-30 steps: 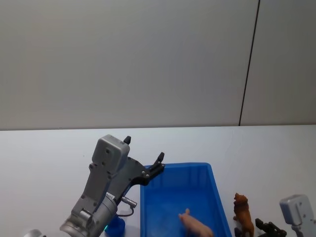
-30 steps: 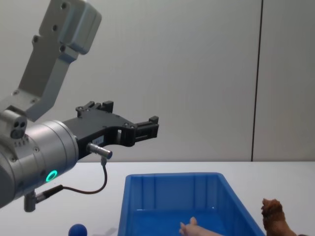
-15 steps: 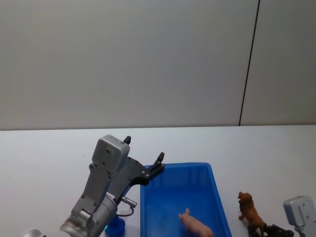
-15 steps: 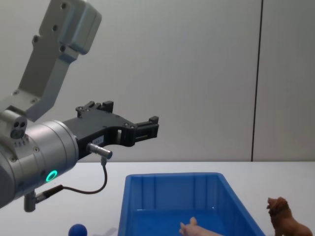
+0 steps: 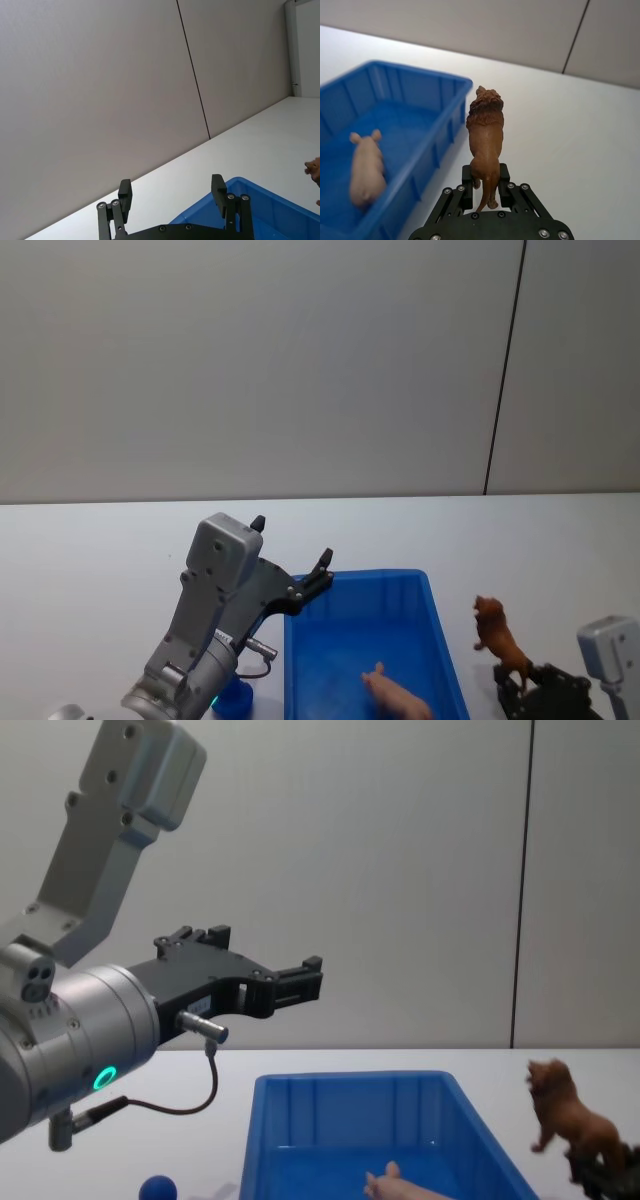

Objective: Pick up the two dolls from the table and place them into the box.

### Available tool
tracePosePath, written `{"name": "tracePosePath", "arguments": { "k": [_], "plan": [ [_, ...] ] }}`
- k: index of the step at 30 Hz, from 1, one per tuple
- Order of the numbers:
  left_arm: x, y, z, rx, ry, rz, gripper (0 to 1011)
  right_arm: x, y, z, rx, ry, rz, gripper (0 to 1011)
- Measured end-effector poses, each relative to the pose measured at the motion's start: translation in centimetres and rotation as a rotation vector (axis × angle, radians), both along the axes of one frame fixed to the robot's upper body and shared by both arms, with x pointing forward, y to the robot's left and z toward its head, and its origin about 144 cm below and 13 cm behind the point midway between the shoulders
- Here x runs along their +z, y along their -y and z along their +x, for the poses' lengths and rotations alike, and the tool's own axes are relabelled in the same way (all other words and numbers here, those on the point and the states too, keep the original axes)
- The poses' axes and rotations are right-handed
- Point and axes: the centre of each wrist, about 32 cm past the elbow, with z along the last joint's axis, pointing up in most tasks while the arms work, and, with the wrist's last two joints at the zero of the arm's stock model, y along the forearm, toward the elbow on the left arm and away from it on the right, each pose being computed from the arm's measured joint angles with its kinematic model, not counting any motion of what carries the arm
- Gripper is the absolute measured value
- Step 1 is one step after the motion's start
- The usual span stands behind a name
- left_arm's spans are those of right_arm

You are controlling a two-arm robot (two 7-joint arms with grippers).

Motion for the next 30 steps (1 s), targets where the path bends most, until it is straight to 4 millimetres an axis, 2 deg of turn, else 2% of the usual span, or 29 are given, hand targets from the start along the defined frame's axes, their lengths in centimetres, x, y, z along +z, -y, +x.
{"name": "tracePosePath", "arguments": {
  "k": [11,22,24,30],
  "plan": [
    [0.0,0.0,0.0,0.000,0.000,0.000,1002,1.9,-1.2,1.1,0.115,0.091,0.049,274],
    [0.0,0.0,0.0,0.000,0.000,0.000,1002,2.9,-3.4,3.7,0.247,0.128,0.092,281],
    [0.0,0.0,0.0,0.000,0.000,0.000,1002,2.8,-3.5,3.9,0.256,0.128,0.093,319],
    [0.0,0.0,0.0,0.000,0.000,0.000,1002,2.7,-4.2,4.9,0.276,0.125,0.088,546]
  ]
}}
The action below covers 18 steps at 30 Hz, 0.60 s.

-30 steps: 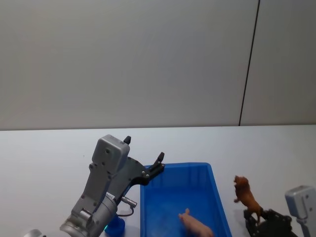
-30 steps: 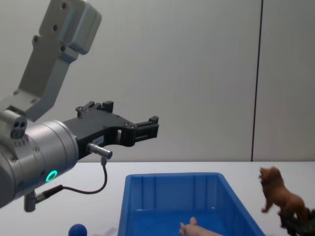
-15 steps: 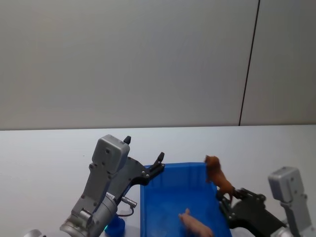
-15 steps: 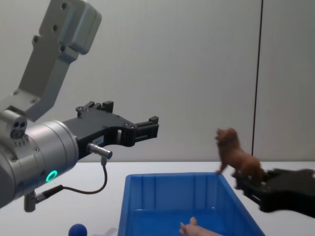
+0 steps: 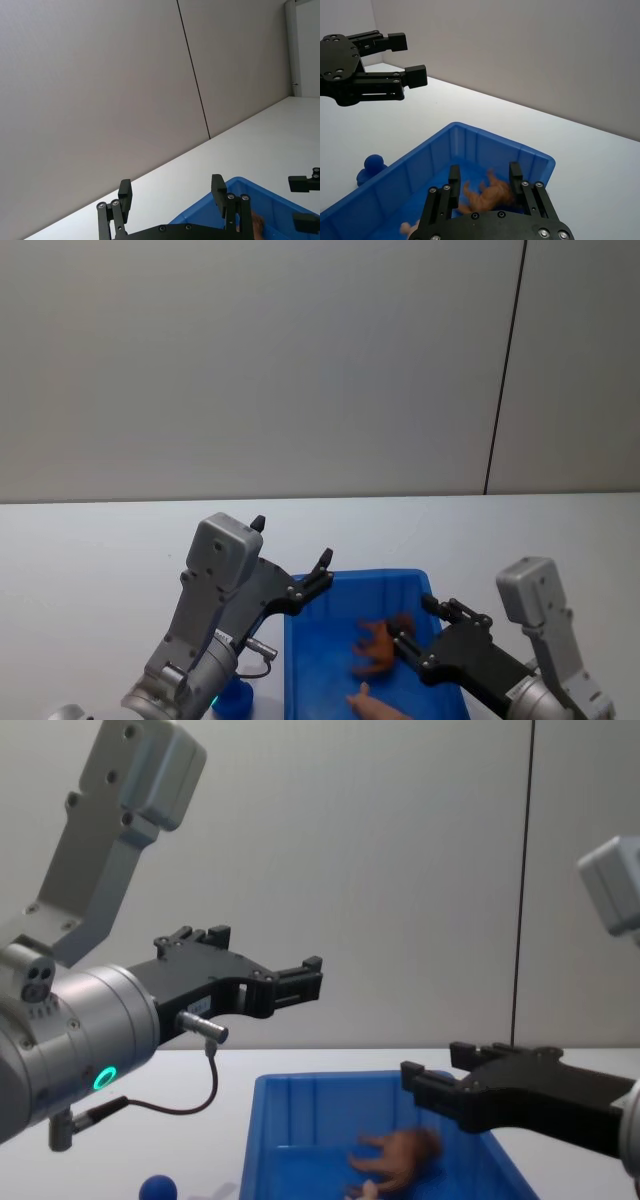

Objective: Pick up the two dolls from the table and place them into the box.

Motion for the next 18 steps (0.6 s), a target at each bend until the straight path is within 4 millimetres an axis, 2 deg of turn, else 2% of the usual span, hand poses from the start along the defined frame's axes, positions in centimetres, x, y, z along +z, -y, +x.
{"name": "tracePosePath", "arguments": {
  "k": [8,9,11,12,18],
  "plan": [
    [0.00,0.00,0.00,0.000,0.000,0.000,1002,-0.20,-0.28,0.45,-0.013,0.000,-0.011,766],
    [0.00,0.00,0.00,0.000,0.000,0.000,1002,-0.21,-0.28,0.44,-0.020,0.002,-0.012,823],
    [0.00,0.00,0.00,0.000,0.000,0.000,1002,-0.27,-0.27,0.37,-0.028,0.003,-0.014,850],
    [0.00,0.00,0.00,0.000,0.000,0.000,1002,-0.29,-0.22,0.24,-0.038,0.006,-0.015,908],
    [0.00,0.00,0.00,0.000,0.000,0.000,1002,-0.23,0.11,-0.43,-0.074,0.019,-0.017,1001]
  ]
}}
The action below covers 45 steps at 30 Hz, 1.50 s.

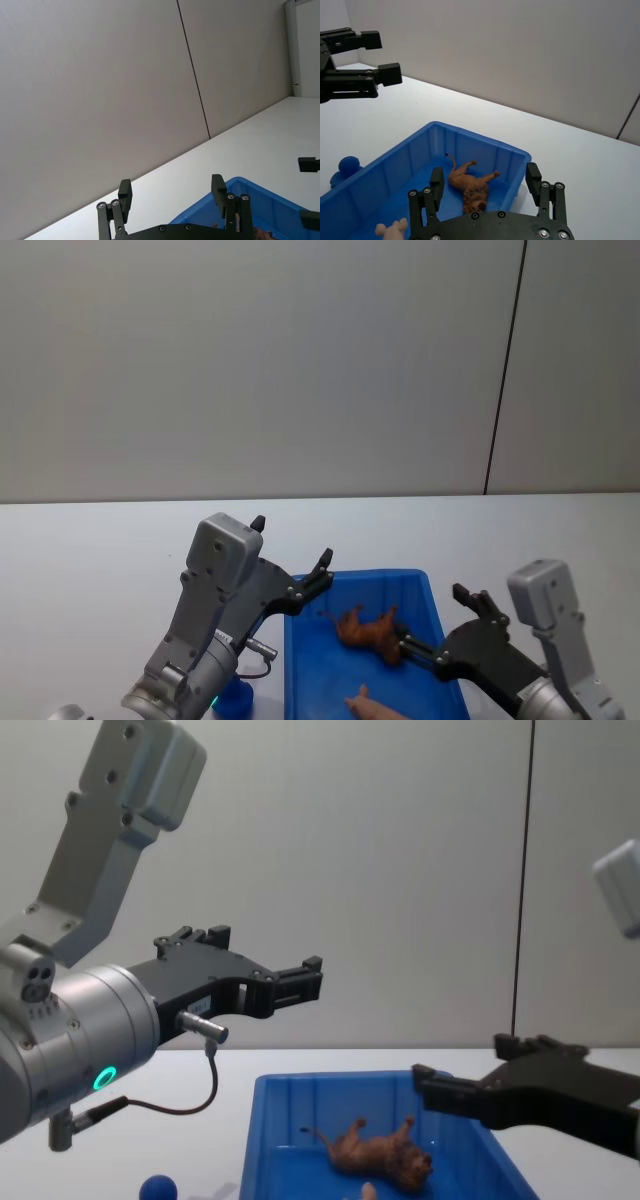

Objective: Pick up the two dolls from the table and place them into the box.

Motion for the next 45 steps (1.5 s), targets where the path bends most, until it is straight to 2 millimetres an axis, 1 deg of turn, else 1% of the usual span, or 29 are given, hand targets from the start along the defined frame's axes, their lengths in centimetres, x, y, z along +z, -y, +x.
{"name": "tracePosePath", "arguments": {
  "k": [10,15,25,37,45],
  "plan": [
    [0.0,0.0,0.0,0.000,0.000,0.000,1002,0.1,1.1,-1.8,-0.090,0.017,0.005,1001],
    [0.0,0.0,0.0,0.000,0.000,0.000,1002,0.0,1.9,-2.9,-0.152,0.017,0.011,1001],
    [0.0,0.0,0.0,0.000,0.000,0.000,1002,-0.2,3.4,-4.5,-0.257,0.003,0.024,1001],
    [0.0,-0.4,-0.2,0.014,-0.027,0.008,1002,-0.3,4.1,-5.2,-0.307,-0.005,0.030,1001],
    [-0.1,-1.6,-0.9,0.062,-0.107,0.005,1002,-0.4,4.4,-5.4,-0.323,-0.008,0.031,1001]
  ]
}}
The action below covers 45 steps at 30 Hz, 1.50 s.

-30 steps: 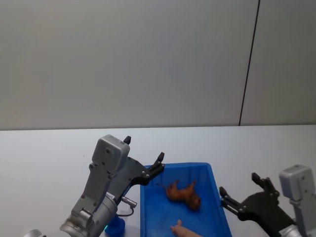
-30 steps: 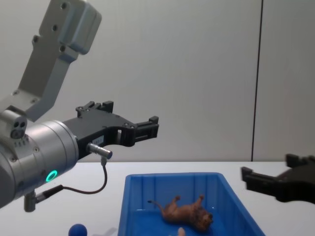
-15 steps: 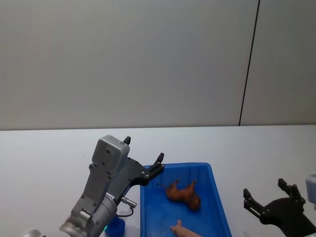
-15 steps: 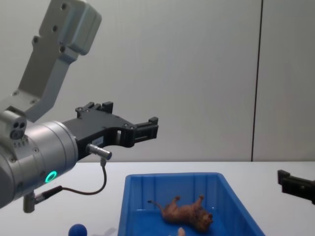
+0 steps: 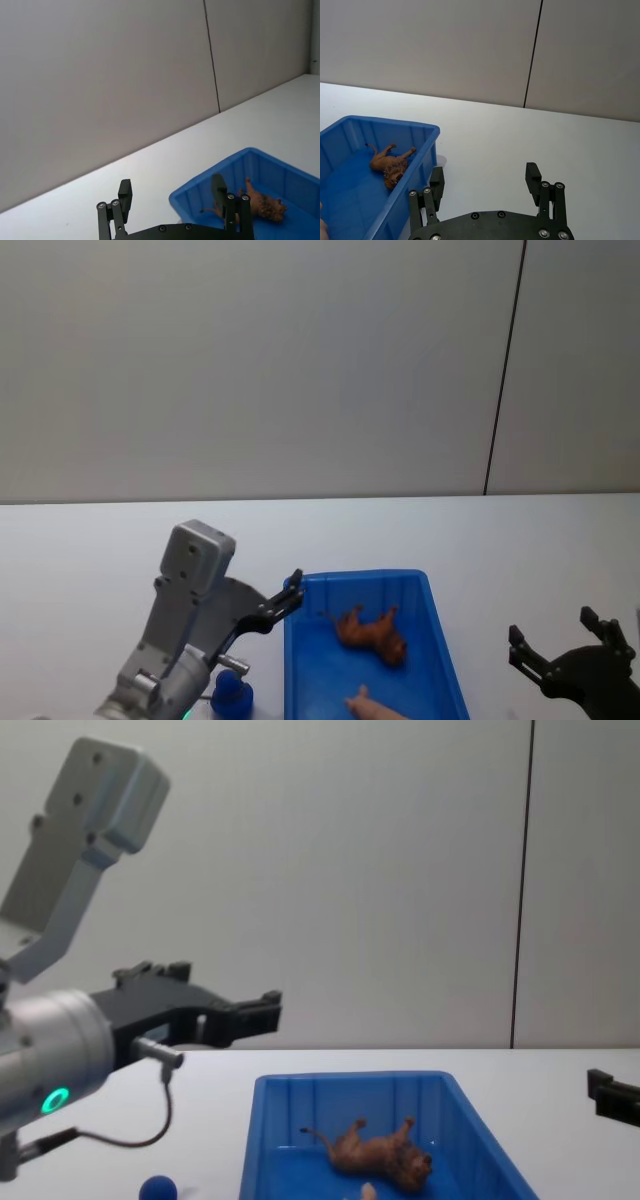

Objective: Pick up the two dolls from the table and place them into the box.

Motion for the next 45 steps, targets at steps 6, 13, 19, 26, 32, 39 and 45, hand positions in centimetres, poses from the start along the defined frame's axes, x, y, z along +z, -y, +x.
{"name": "tracePosePath", "arguments": {
  "k": [6,13,19,26,32,39,45],
  "plan": [
    [-0.3,-1.1,-0.6,0.042,-0.076,-0.012,1002,0.0,0.1,-0.1,-0.006,-0.001,0.001,1001],
    [-0.9,-2.2,-1.2,0.082,-0.174,-0.029,1002,0.0,0.2,-0.2,-0.011,-0.002,0.001,1001],
    [-1.6,-3.1,-1.5,0.115,-0.266,-0.048,1002,0.0,0.2,-0.2,-0.013,-0.002,0.002,1001],
    [-2.2,-3.6,-1.6,0.137,-0.334,-0.064,1002,0.0,0.2,-0.2,-0.015,-0.002,0.002,1001],
    [-2.9,-3.9,-1.4,0.152,-0.387,-0.080,1002,0.0,0.2,-0.2,-0.016,-0.002,0.002,1001],
    [-3.5,-3.9,-1.0,0.146,-0.427,-0.100,1002,0.0,0.2,-0.3,-0.016,-0.002,0.002,1001],
    [-4.0,-3.8,-0.5,0.131,-0.449,-0.113,1002,0.0,0.2,-0.3,-0.016,-0.002,0.002,1001]
  ]
}}
